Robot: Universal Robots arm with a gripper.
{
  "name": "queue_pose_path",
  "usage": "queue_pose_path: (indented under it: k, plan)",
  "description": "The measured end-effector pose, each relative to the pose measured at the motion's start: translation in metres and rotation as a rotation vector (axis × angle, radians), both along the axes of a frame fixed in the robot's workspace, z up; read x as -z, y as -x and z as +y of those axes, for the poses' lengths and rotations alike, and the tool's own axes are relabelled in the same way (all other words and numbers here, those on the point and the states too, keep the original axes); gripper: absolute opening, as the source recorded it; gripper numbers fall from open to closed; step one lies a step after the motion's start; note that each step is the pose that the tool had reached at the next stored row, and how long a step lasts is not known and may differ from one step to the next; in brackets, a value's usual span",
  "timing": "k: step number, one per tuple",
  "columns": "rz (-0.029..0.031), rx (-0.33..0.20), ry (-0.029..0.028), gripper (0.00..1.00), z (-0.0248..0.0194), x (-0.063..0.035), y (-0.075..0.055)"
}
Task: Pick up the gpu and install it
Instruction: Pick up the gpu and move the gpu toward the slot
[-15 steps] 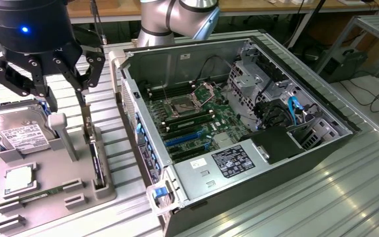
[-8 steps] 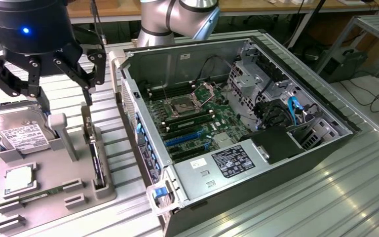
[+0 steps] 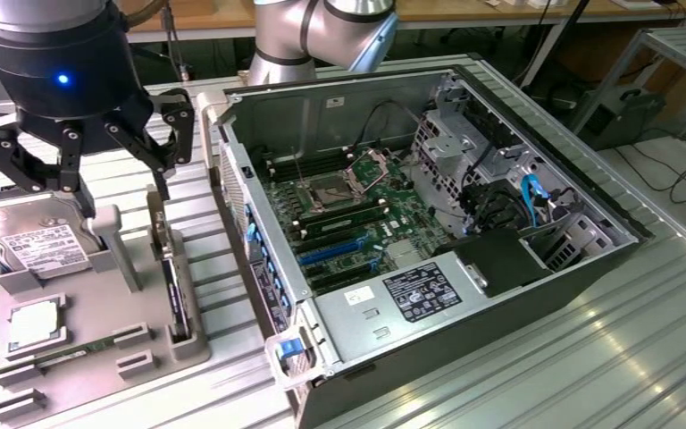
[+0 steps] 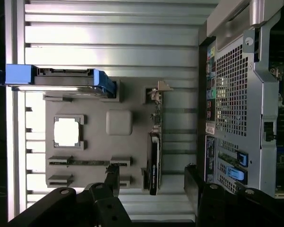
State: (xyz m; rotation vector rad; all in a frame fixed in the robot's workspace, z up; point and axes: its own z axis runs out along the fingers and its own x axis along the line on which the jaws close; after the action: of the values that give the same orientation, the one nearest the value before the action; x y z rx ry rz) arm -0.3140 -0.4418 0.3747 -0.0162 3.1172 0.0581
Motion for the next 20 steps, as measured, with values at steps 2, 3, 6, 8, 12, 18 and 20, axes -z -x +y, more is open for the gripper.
queue_pose_path:
  k: [2,3,6,8,12,18,20]
  plan:
    - [-0.0001,0.000,0.0000,0.66,0.0000,0.0006,0.000]
    - [-0.0001,0.000,0.0000,0.66,0.0000,0.0012,0.000]
    - [0.0000,0.000,0.0001,0.66,0.0000,0.0031,0.000]
    - [0.0000,0.000,0.0000,0.66,0.0000,0.0041,0.000]
    - [-0.0001,0.000,0.0000,0.66,0.0000,0.0069,0.000]
    - [0.0000,0.000,0.0000,0.66,0.0000,0.0133,0.000]
    - [0.0000,0.000,0.0001,0.66,0.0000,0.0152,0.000]
